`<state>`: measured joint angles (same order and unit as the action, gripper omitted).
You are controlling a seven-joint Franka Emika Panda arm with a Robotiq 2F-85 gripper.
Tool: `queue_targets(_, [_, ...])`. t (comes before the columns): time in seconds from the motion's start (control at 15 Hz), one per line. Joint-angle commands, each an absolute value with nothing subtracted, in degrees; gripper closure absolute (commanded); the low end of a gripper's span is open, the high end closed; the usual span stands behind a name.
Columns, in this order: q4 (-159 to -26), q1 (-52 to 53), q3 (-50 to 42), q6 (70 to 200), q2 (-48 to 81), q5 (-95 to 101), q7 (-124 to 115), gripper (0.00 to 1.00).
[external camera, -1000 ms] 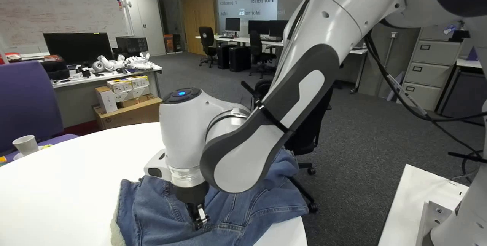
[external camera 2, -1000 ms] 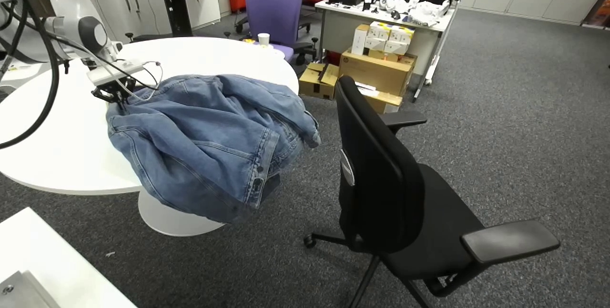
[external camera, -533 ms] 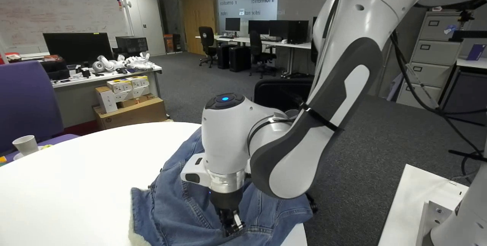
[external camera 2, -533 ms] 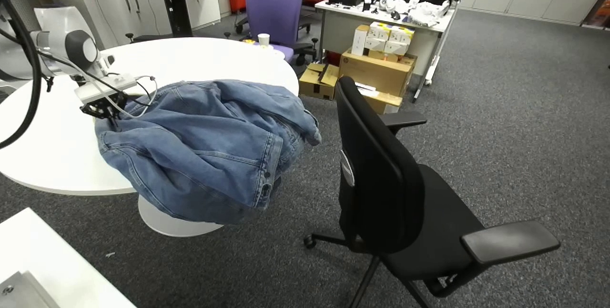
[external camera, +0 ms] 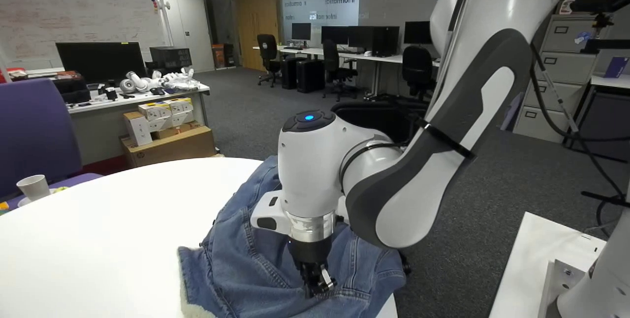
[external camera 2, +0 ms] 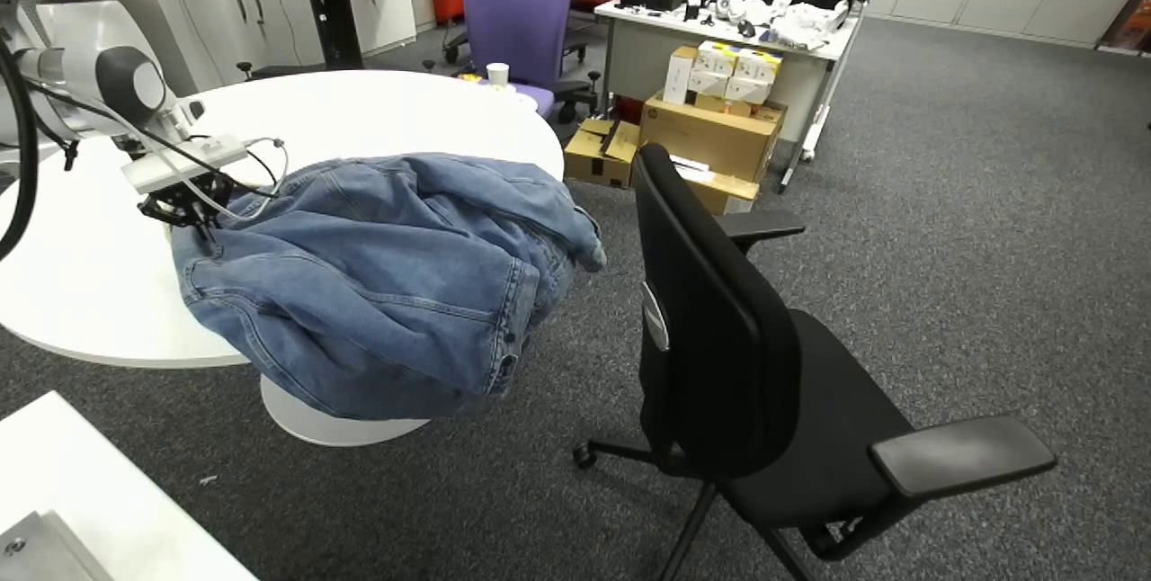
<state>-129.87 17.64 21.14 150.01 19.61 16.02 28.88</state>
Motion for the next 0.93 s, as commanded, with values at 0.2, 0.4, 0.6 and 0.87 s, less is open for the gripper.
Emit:
queue_targets(0.2, [-131.62, 17.19, 21.85, 143.73, 14.68, 14.7, 28.56, 0.46])
queue_targets(0.4, [-129.88, 17.58, 21.33, 144.59, 17.78, 15.52, 28.9, 0.5])
queue_targets(0.6, [-129.84, 17.59, 21.35, 144.61, 18.38, 15.54, 28.9, 0.31])
queue_targets(0.87, [-124.18, 21.06, 20.25, 142.51, 20.9, 18.45, 23.68, 0.0])
